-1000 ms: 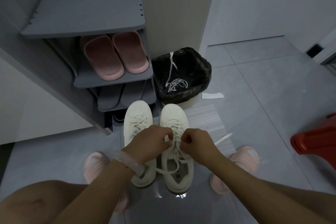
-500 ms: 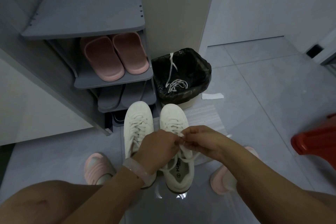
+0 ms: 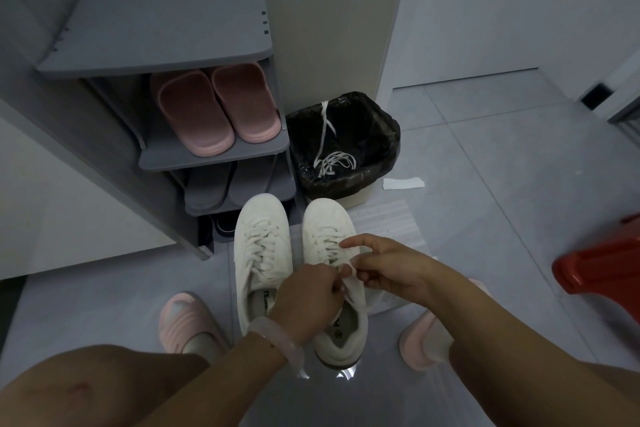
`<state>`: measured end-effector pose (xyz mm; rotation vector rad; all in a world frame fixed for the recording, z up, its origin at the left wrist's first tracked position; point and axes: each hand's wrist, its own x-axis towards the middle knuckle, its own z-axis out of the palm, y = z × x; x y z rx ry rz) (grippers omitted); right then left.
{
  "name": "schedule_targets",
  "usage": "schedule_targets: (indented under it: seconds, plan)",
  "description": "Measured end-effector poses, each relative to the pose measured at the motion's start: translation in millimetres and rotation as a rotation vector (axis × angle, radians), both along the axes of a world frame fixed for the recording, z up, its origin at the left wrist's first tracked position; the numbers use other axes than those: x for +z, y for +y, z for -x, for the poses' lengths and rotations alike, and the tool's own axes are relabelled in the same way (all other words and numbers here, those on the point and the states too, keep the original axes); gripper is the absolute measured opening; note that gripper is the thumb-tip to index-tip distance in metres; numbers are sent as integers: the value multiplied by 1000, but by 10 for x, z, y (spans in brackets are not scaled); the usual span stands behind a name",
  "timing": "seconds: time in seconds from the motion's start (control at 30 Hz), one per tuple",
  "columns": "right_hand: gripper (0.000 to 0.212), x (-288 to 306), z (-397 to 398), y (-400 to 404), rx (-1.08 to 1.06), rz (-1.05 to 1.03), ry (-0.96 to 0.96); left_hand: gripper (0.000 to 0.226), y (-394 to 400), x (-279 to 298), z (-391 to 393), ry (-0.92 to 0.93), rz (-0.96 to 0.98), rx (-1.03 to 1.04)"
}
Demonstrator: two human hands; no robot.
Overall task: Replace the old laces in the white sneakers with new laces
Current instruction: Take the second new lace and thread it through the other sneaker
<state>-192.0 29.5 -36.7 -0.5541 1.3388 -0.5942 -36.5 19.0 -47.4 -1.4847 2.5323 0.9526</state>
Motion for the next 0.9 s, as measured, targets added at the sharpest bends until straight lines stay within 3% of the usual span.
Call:
schedule_targets:
  seconds: [0.1, 0.2, 0.23, 0.4, 0.53, 0.63, 0.73, 0.8, 0.9]
  plan:
    - [30, 19, 24, -6, 29, 35, 123, 23, -33, 12, -19, 49, -61, 4]
    - [27, 5, 40, 3, 227, 290, 576, 25, -88, 41, -33, 103, -172, 11]
    - [30, 1, 47, -3, 272, 403, 628, 25, -106, 43, -35, 117, -201, 16]
    - [52, -96, 33, 6, 658, 634, 601, 22, -174, 131, -30, 108, -269, -5]
    - [55, -198, 25, 33, 701, 652, 670, 22, -305, 362, -73, 113, -440, -78]
    - [64, -146, -2, 42, 688, 667, 680, 15, -330, 481, -99, 124, -451, -114]
    - [67, -53, -70, 76, 660, 719, 592, 8, -357, 509, -80, 339, -357, 72]
    - [52, 69, -152, 116, 553, 654, 428, 13, -389, 573, -54, 561, -380, 177]
    - [24, 249, -264, 133, 277, 511, 59, 25, -365, 708, -7, 783, -397, 144]
